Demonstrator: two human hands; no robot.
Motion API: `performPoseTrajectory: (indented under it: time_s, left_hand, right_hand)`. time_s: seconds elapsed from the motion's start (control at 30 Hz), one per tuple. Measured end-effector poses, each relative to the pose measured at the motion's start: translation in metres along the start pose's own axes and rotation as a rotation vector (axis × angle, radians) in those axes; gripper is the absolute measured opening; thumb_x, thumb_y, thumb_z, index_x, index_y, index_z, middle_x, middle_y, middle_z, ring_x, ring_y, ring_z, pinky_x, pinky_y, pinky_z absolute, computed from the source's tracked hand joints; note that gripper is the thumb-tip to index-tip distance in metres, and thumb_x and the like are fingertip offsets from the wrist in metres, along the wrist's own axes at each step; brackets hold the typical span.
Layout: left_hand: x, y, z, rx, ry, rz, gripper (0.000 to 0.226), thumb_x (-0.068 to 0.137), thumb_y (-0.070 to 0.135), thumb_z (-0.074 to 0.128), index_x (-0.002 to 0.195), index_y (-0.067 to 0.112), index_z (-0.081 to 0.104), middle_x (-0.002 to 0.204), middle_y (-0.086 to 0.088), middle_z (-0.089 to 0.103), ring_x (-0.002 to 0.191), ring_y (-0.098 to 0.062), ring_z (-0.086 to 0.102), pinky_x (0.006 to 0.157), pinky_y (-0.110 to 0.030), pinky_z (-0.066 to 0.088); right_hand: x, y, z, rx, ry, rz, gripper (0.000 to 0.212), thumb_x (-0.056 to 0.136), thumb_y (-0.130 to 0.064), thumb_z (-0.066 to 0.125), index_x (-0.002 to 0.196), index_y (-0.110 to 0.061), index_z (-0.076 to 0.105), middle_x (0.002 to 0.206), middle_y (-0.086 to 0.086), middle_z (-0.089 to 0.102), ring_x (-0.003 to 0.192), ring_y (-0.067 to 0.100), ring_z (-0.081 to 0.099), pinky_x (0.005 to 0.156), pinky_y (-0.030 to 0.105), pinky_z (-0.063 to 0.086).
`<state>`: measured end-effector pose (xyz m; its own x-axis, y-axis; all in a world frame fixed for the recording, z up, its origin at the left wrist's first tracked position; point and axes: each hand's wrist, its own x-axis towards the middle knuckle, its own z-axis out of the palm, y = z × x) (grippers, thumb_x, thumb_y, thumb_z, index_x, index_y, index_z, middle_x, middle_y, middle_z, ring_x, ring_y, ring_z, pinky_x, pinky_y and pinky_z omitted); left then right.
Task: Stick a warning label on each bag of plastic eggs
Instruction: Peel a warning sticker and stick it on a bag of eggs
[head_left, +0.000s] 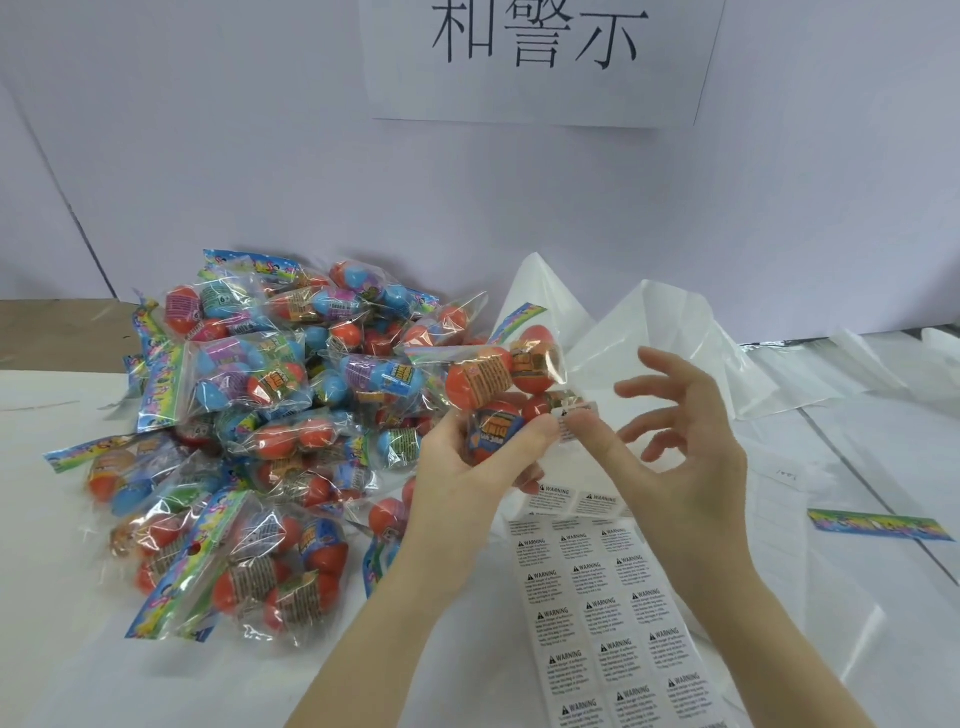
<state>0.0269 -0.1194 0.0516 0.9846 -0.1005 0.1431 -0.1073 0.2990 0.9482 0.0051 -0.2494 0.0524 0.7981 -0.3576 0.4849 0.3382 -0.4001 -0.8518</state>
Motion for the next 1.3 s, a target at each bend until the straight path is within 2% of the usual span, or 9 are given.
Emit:
performPoseTrajectory:
  time_s: [0.07,0.13,0.23,0.4,0.6,0.83,0.93,1.03,1.3]
  left_hand:
    - [0.000,0.001,-0.001,-0.073,-0.050,-0.043,0.017,0.060,0.022,0.073,0.074,0.014,0.067,0.058,0.001,0.063,0.051,-0.010,0.058,0.051,-0.017,0.049]
    - [0.001,0.001,-0.002,-0.078,-0.117,-0.057,0.011,0.065,0.017,0.079,0.071,0.017,0.070,0.061,-0.001,0.065,0.052,-0.011,0.059,0.053,-0.019,0.049]
    - [0.001,0.000,-0.004,-0.084,-0.159,-0.055,0.007,0.070,0.017,0.070,0.073,0.022,0.073,0.069,-0.003,0.068,0.058,-0.012,0.061,0.058,-0.020,0.051]
    - [0.001,-0.002,-0.004,-0.085,-0.153,-0.054,0.008,0.071,0.016,0.067,0.076,0.016,0.073,0.075,-0.005,0.072,0.062,-0.014,0.065,0.058,-0.020,0.052]
    - [0.001,-0.001,-0.004,-0.082,-0.162,-0.038,0.006,0.071,0.017,0.066,0.072,0.020,0.072,0.062,0.003,0.065,0.052,-0.009,0.057,0.051,-0.017,0.046]
    - [0.001,-0.003,-0.004,-0.062,-0.140,-0.047,0.013,0.071,0.019,0.066,0.082,0.012,0.068,0.067,0.001,0.069,0.053,-0.008,0.060,0.051,-0.016,0.046]
    - [0.000,-0.002,-0.004,-0.053,-0.143,-0.039,0.010,0.068,0.023,0.070,0.076,0.018,0.072,0.066,0.003,0.069,0.055,-0.008,0.061,0.052,-0.016,0.046]
    - [0.000,-0.002,-0.004,-0.055,-0.155,-0.033,0.007,0.071,0.021,0.067,0.074,0.020,0.073,0.063,0.003,0.066,0.055,-0.008,0.059,0.051,-0.017,0.046]
    - [0.000,-0.003,-0.003,-0.077,-0.137,-0.033,0.008,0.070,0.016,0.066,0.078,0.016,0.068,0.069,-0.003,0.070,0.053,-0.008,0.059,0.048,-0.017,0.045]
  right_hand:
    - [0.003,-0.001,-0.002,0.153,-0.095,0.137,0.045,0.062,-0.056,0.071,0.102,-0.039,0.059,0.090,-0.015,0.068,0.072,0.004,0.060,0.064,0.014,0.047]
    - [0.005,-0.003,-0.003,0.280,-0.260,0.213,0.025,0.075,-0.049,0.071,0.089,-0.029,0.072,0.077,-0.006,0.071,0.068,0.007,0.063,0.060,0.016,0.048]
    - [0.003,-0.005,-0.003,0.458,-0.398,0.259,0.027,0.079,-0.043,0.062,0.071,-0.022,0.077,0.062,0.004,0.069,0.054,0.013,0.064,0.050,0.018,0.048]
    - [0.004,-0.005,-0.002,0.508,-0.371,0.304,0.042,0.083,-0.040,0.044,0.066,-0.019,0.076,0.058,0.008,0.069,0.049,0.017,0.064,0.046,0.019,0.050]
    - [-0.002,-0.010,0.003,0.378,-0.331,0.191,0.022,0.082,-0.037,0.062,0.075,-0.021,0.076,0.066,0.004,0.072,0.049,0.015,0.064,0.046,0.020,0.049]
    - [-0.002,-0.007,0.003,0.457,-0.305,0.268,0.045,0.084,-0.040,0.042,0.065,-0.018,0.076,0.060,0.009,0.070,0.046,0.018,0.063,0.043,0.021,0.049]
    - [-0.004,-0.010,0.003,0.373,-0.316,0.203,0.033,0.080,-0.046,0.057,0.071,-0.020,0.075,0.063,0.006,0.071,0.050,0.019,0.065,0.046,0.020,0.049]
    - [-0.005,-0.011,0.004,0.331,-0.302,0.175,0.022,0.076,-0.039,0.062,0.073,-0.021,0.074,0.060,0.005,0.069,0.048,0.017,0.064,0.044,0.020,0.048]
    - [-0.002,-0.008,0.002,0.463,-0.309,0.299,0.050,0.081,-0.044,0.044,0.058,-0.010,0.072,0.057,0.011,0.068,0.042,0.019,0.060,0.041,0.021,0.046]
